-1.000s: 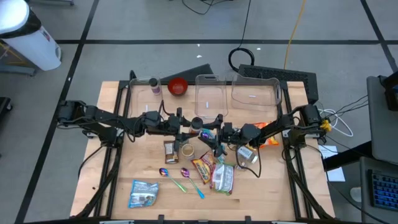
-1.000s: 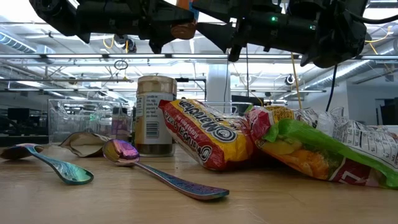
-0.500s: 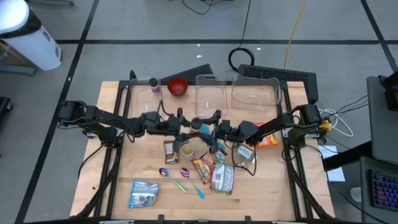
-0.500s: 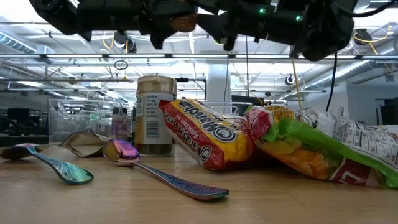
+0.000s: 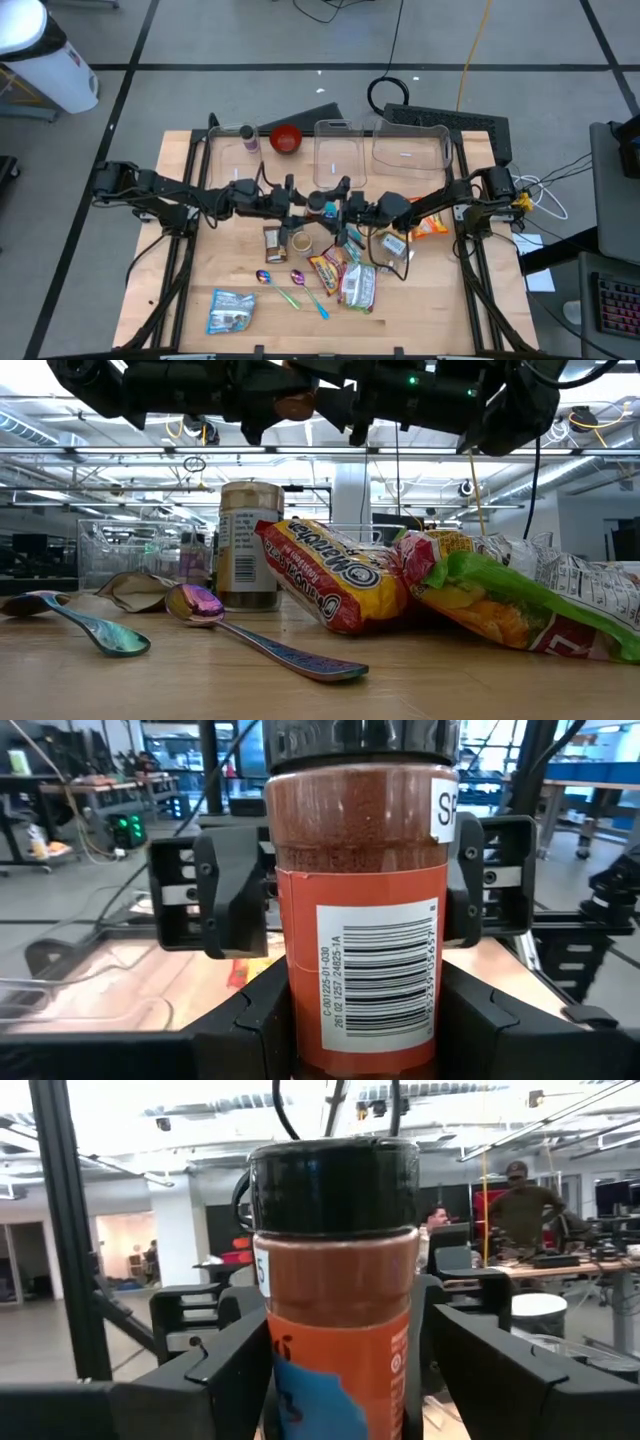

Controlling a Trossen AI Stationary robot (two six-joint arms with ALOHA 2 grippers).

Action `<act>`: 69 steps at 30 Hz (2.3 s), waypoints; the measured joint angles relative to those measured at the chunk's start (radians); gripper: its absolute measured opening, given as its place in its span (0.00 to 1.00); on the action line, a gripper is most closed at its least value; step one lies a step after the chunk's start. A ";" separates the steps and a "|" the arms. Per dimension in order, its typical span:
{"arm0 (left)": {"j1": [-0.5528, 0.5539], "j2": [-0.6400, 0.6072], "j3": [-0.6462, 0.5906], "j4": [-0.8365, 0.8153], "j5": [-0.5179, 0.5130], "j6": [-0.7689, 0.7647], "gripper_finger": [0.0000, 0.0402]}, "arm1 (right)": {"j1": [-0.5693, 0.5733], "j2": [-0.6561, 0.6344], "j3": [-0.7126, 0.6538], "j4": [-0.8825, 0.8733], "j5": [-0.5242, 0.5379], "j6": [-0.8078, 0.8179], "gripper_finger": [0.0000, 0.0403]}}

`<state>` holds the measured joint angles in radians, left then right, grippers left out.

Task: Pick & Place Food Item
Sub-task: Put the orange seasoning bottle into the left transparent bin

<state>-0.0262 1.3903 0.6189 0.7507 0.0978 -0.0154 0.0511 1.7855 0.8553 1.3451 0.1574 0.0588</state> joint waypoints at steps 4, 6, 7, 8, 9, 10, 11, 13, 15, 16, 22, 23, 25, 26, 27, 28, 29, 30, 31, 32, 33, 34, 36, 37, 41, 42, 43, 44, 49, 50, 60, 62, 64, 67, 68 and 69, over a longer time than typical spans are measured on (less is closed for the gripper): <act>0.000 0.000 0.000 -0.014 -0.002 -0.008 0.42 | 0.000 0.000 0.004 -0.012 -0.001 -0.003 0.63; 0.003 0.000 0.000 -0.018 -0.002 -0.013 0.42 | 0.000 0.000 0.004 -0.014 -0.001 -0.004 0.63; 0.005 0.000 0.000 -0.018 -0.002 -0.013 0.42 | 0.000 0.000 0.004 -0.014 0.000 -0.004 0.63; 0.006 0.000 0.000 -0.018 -0.003 -0.013 0.42 | 0.000 0.000 0.004 -0.014 0.000 -0.004 0.63; 0.006 0.000 0.000 -0.018 -0.005 -0.013 0.42 | 0.000 0.000 0.004 -0.014 0.000 -0.008 0.63; 0.006 0.000 0.000 -0.019 -0.005 -0.013 0.42 | 0.000 0.000 0.004 -0.015 0.000 -0.010 0.63; 0.006 0.000 0.000 -0.020 -0.005 -0.013 0.42 | 0.000 0.000 0.004 -0.018 -0.001 -0.011 0.62; 0.006 0.000 0.000 -0.021 -0.006 -0.013 0.42 | 0.001 0.000 0.004 -0.023 -0.002 -0.011 0.60; 0.007 0.000 -0.001 -0.021 -0.012 -0.013 0.42 | 0.001 0.000 0.004 -0.026 -0.002 -0.011 0.57; 0.007 0.000 -0.001 -0.021 -0.014 -0.013 0.42 | 0.001 0.000 0.004 -0.029 -0.003 -0.011 0.55; 0.007 0.000 -0.002 -0.022 -0.020 -0.014 0.42 | 0.001 0.000 0.004 -0.033 -0.005 -0.011 0.45; 0.007 0.000 -0.002 -0.022 -0.020 -0.014 0.42 | 0.001 0.000 0.004 -0.033 -0.005 -0.011 0.44; 0.010 0.000 -0.002 -0.021 -0.020 -0.014 0.43 | 0.001 0.000 0.004 -0.033 -0.005 -0.011 0.42; 0.013 0.000 -0.002 -0.021 -0.019 -0.016 0.43 | 0.001 0.000 0.004 -0.034 -0.005 -0.010 0.42; 0.016 0.000 -0.002 -0.021 -0.017 -0.020 0.45 | 0.001 0.000 0.004 -0.035 -0.004 -0.009 0.41; 0.020 0.000 -0.002 -0.021 -0.014 -0.024 0.46 | 0.001 0.000 0.004 -0.035 -0.003 -0.008 0.41; 0.023 0.000 -0.002 -0.021 -0.011 -0.030 0.48 | 0.001 0.000 0.004 -0.036 -0.003 -0.007 0.41; 0.028 0.000 -0.002 -0.022 -0.008 -0.033 0.50 | 0.001 0.000 0.004 -0.037 -0.002 -0.007 0.42; 0.032 0.000 -0.002 -0.023 -0.004 -0.035 0.52 | 0.001 0.000 0.004 -0.039 -0.001 -0.007 0.42; 0.036 0.000 -0.002 -0.025 -0.001 -0.038 0.55 | 0.001 0.000 0.004 -0.041 0.001 -0.007 0.42; 0.039 0.000 -0.002 -0.028 -0.001 -0.042 0.57 | 0.001 0.000 0.004 -0.041 0.003 -0.009 0.42; 0.042 0.000 -0.002 -0.029 -0.002 -0.047 0.60 | 0.000 0.000 0.004 -0.041 0.005 -0.009 0.42; 0.046 0.000 -0.002 -0.030 -0.002 -0.049 0.64 | 0.000 0.000 0.004 -0.041 0.005 -0.011 0.42; 0.046 0.000 -0.002 -0.031 -0.002 -0.047 0.66 | -0.001 0.000 0.004 -0.041 0.005 -0.015 0.42; 0.046 0.000 -0.002 -0.042 -0.002 -0.035 0.73 | -0.001 0.000 0.003 -0.042 0.003 -0.019 0.42; 0.046 0.000 0.002 -0.055 -0.003 -0.035 0.74 | -0.001 0.000 0.003 -0.042 0.003 -0.021 0.42; 0.047 0.000 0.009 -0.075 -0.004 -0.034 0.75 | -0.001 0.000 0.003 -0.042 0.002 -0.022 0.42; 0.047 0.000 0.019 -0.097 -0.005 -0.029 0.76 | -0.001 0.000 0.003 -0.042 0.002 -0.022 0.42; 0.047 0.000 0.113 -0.291 -0.009 0.018 0.79 | -0.001 0.000 0.003 -0.062 -0.001 -0.021 0.42; 0.047 0.000 0.138 -0.339 -0.009 0.029 0.78 | -0.001 0.000 0.003 -0.065 -0.002 -0.021 0.42; 0.048 0.000 0.461 -0.961 -0.012 0.145 0.76 | 0.000 -0.002 0.003 -0.086 -0.007 -0.018 0.42; 0.047 0.000 0.526 -1.078 -0.013 0.156 0.77 | -0.001 -0.002 0.003 -0.095 -0.009 -0.013 0.42; 0.048 0.000 0.589 -1.171 -0.012 0.167 0.77 | -0.001 -0.002 0.002 -0.102 -0.008 -0.011 0.42; 0.047 -0.002 0.660 -1.250 -0.007 0.172 0.78 | -0.003 -0.002 0.002 -0.108 -0.010 -0.005 0.42; 0.048 -0.002 0.678 -1.265 0.003 0.174 0.77 | -0.004 -0.002 0.002 -0.108 -0.011 0.002 0.42; 0.049 -0.002 0.696 -1.276 0.016 0.178 0.77 | -0.004 -0.002 0.002 -0.107 -0.025 0.007 0.42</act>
<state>0.0229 1.3888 1.3151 -0.5255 0.1140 0.1626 0.0471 1.7840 0.8577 1.2385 0.1321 0.0654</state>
